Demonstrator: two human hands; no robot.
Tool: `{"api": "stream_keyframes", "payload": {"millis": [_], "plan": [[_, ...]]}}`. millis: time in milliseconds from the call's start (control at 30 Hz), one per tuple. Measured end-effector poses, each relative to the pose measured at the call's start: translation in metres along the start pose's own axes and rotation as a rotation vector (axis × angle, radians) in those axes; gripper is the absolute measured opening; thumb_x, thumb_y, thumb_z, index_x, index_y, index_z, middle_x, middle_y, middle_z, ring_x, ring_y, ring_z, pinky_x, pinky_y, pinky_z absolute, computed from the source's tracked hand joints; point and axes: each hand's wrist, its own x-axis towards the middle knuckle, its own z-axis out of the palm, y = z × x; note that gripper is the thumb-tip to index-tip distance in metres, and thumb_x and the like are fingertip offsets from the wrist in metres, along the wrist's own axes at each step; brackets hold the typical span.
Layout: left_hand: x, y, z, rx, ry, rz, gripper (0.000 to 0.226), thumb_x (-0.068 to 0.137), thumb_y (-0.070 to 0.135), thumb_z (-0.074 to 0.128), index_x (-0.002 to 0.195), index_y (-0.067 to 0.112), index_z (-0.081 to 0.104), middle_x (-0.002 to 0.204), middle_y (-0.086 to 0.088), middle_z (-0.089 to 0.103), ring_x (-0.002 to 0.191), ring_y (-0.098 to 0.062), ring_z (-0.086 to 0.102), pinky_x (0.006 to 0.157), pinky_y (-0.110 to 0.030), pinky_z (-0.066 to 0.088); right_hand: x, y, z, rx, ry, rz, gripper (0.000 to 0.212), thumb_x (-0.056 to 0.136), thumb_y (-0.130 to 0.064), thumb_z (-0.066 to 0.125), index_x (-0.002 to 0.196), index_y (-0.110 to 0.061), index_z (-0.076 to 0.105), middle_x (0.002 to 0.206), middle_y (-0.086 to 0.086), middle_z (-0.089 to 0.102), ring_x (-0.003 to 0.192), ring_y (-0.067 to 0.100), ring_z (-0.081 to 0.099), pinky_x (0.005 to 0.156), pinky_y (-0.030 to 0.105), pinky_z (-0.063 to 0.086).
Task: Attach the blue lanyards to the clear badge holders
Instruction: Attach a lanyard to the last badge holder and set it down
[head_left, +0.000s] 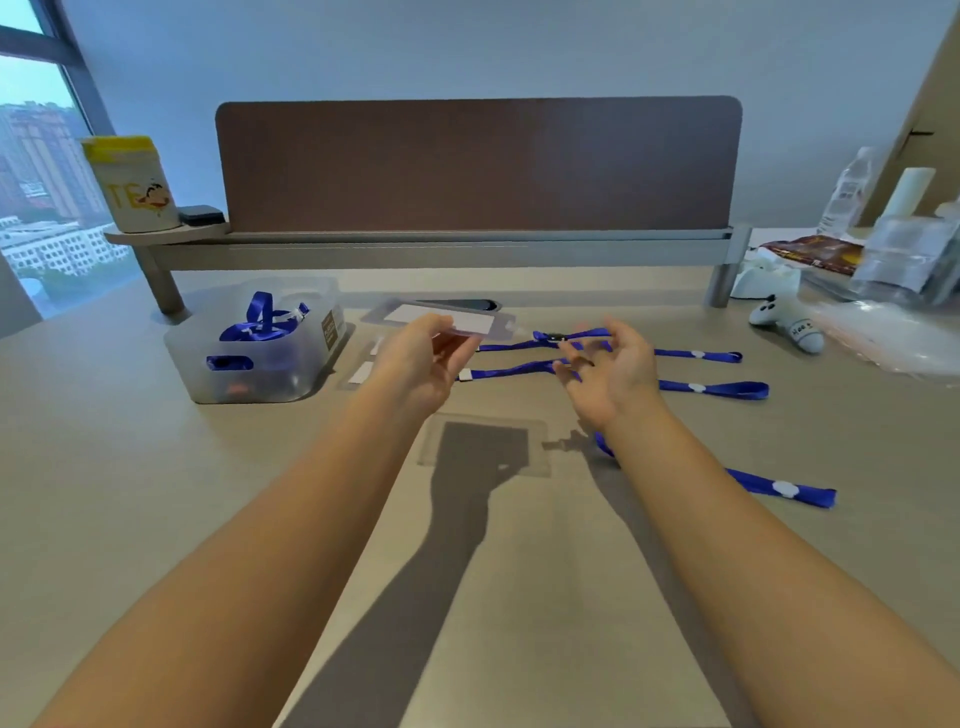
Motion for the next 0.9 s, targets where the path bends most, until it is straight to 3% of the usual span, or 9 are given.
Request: {"api": "stream_keyframes", "payload": {"millis": [100, 200, 267, 333, 400, 500, 633, 767, 900], "plan": [[-0.001, -0.016, 0.019, -0.004, -0.050, -0.054, 0.015, 0.090, 0.002, 0.047, 0.076, 0.004, 0.048, 0.078, -0.010, 0.052, 0.073, -0.019, 0.057, 0.064, -0.021, 0.052, 0.012, -0.034, -0.019, -0.075, 0.140, -0.121, 0.027, 0.096, -0.030, 0.040, 0.100, -0.007, 0.054, 0.108, 0.004, 0.059, 0.080, 0.013, 0.053, 0.068, 0.022, 0.044], [-0.004, -0.032, 0.045, 0.024, -0.087, -0.114, 0.015, 0.091, 0.005, 0.046, 0.076, 0.005, 0.048, 0.080, -0.009, 0.054, 0.081, -0.021, 0.059, 0.075, -0.023, 0.052, 0.014, -0.070, -0.037, -0.127, 0.243, -0.224, 0.018, 0.096, -0.018, 0.038, 0.100, -0.006, 0.051, 0.104, 0.006, 0.061, 0.070, 0.011, 0.055, 0.061, 0.020, 0.044], [-0.003, -0.041, 0.063, 0.008, -0.120, -0.152, 0.016, 0.091, 0.006, 0.046, 0.075, 0.005, 0.048, 0.081, -0.009, 0.053, 0.088, -0.021, 0.058, 0.082, -0.027, 0.050, 0.008, -0.096, -0.044, -0.163, 0.293, -0.294, 0.019, 0.095, -0.010, 0.038, 0.082, -0.007, 0.051, 0.099, 0.007, 0.062, 0.069, 0.011, 0.057, 0.071, 0.024, 0.049], [-0.002, -0.050, 0.081, -0.018, -0.156, -0.172, 0.011, 0.091, 0.007, 0.047, 0.081, 0.004, 0.049, 0.083, -0.008, 0.053, 0.082, -0.019, 0.058, 0.080, -0.027, 0.050, 0.000, -0.120, -0.045, -0.213, 0.345, -0.389, 0.026, 0.094, -0.005, 0.041, 0.070, -0.014, 0.047, 0.096, 0.008, 0.066, 0.081, 0.016, 0.063, 0.087, 0.032, 0.050], [-0.001, -0.059, 0.095, -0.066, -0.183, -0.159, 0.011, 0.091, 0.008, 0.048, 0.100, 0.002, 0.051, 0.090, -0.009, 0.055, 0.081, -0.019, 0.058, 0.078, -0.025, 0.051, -0.008, -0.139, -0.044, -0.278, 0.396, -0.476, 0.024, 0.093, -0.004, 0.044, 0.073, -0.016, 0.049, 0.102, 0.009, 0.068, 0.097, 0.021, 0.063, 0.088, 0.032, 0.051], [0.000, -0.065, 0.102, -0.100, -0.157, -0.132, 0.034, 0.090, 0.009, 0.049, 0.123, 0.003, 0.044, 0.114, -0.012, 0.053, 0.098, -0.023, 0.056, 0.077, -0.028, 0.052, -0.009, -0.147, -0.042, -0.346, 0.422, -0.548, 0.017, 0.092, -0.003, 0.046, 0.080, -0.014, 0.052, 0.083, 0.000, 0.064, 0.087, 0.017, 0.059, 0.095, 0.034, 0.049], [0.011, -0.061, 0.070, -0.069, -0.081, -0.087, 0.029, 0.091, 0.007, 0.048, 0.119, 0.000, 0.045, 0.111, -0.013, 0.052, 0.097, -0.022, 0.056, 0.078, -0.028, 0.051, 0.007, -0.111, -0.045, -0.329, 0.368, -0.434, 0.023, 0.093, -0.005, 0.045, 0.073, -0.015, 0.048, 0.082, 0.003, 0.066, 0.069, 0.010, 0.059, 0.089, 0.032, 0.050], [0.024, -0.049, 0.007, -0.044, 0.043, -0.018, 0.033, 0.091, 0.001, 0.045, 0.123, -0.002, 0.042, 0.100, -0.013, 0.056, 0.076, -0.016, 0.058, 0.074, -0.028, 0.054, 0.028, -0.044, -0.042, -0.330, 0.297, -0.196, 0.016, 0.093, -0.003, 0.043, 0.081, -0.006, 0.053, 0.118, 0.021, 0.064, 0.068, 0.016, 0.059, 0.063, 0.024, 0.053], [0.028, -0.033, -0.053, 0.015, 0.186, -0.015, 0.038, 0.090, 0.000, 0.046, 0.128, -0.003, 0.041, 0.096, -0.013, 0.057, 0.082, -0.019, 0.058, 0.071, -0.029, 0.057, 0.029, 0.011, -0.024, -0.340, 0.240, 0.014, 0.018, 0.093, 0.000, 0.042, 0.108, -0.001, 0.052, 0.126, 0.022, 0.059, 0.111, 0.032, 0.061, 0.081, 0.032, 0.045]]}}
